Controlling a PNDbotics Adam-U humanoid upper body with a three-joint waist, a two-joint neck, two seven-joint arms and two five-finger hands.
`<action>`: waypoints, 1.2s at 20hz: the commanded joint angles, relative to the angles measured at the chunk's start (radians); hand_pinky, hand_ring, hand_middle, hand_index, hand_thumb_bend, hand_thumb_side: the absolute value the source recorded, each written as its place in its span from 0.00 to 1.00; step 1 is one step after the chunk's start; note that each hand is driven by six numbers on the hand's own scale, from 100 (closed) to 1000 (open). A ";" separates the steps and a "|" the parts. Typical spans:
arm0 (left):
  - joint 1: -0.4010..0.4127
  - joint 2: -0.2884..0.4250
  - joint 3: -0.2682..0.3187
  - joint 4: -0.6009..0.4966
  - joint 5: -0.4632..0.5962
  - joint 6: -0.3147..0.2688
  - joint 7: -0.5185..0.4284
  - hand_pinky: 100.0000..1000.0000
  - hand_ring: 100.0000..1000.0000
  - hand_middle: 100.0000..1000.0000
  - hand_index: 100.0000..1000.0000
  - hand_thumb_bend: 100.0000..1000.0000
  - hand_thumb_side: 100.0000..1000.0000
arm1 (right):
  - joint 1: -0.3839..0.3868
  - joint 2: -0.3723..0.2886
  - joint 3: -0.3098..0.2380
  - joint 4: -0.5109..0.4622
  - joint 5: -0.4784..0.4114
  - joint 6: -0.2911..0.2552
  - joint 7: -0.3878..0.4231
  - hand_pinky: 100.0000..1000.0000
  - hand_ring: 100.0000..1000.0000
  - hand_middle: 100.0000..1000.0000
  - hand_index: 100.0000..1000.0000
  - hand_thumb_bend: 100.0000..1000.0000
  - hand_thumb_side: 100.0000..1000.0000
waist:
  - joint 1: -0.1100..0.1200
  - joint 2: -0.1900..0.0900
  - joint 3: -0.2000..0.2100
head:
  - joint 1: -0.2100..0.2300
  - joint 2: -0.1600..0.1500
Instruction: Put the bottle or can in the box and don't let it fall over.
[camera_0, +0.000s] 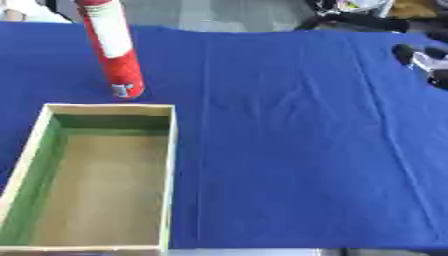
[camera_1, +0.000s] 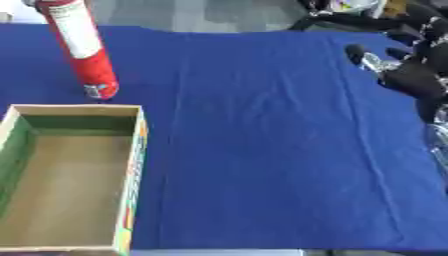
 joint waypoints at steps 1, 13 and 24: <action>-0.038 0.043 -0.012 0.012 0.003 0.014 -0.021 0.77 0.91 0.85 0.88 0.67 0.13 | -0.010 -0.020 -0.006 -0.011 -0.006 0.001 0.003 0.86 0.86 0.87 0.91 0.56 0.00 | 0.004 -0.020 -0.002 | 0.004 -0.008; -0.268 0.120 -0.144 0.227 0.006 0.094 -0.136 0.79 0.93 0.86 0.89 0.75 0.20 | -0.013 -0.022 0.003 -0.011 -0.012 0.008 0.006 0.86 0.86 0.87 0.91 0.57 0.00 | 0.007 -0.025 -0.012 | 0.014 -0.007; -0.386 0.096 -0.230 0.360 -0.019 0.105 -0.265 0.79 0.93 0.86 0.89 0.79 0.23 | -0.016 -0.022 0.008 -0.011 -0.018 0.014 0.008 0.86 0.86 0.87 0.91 0.57 0.00 | 0.009 -0.029 -0.019 | 0.019 -0.015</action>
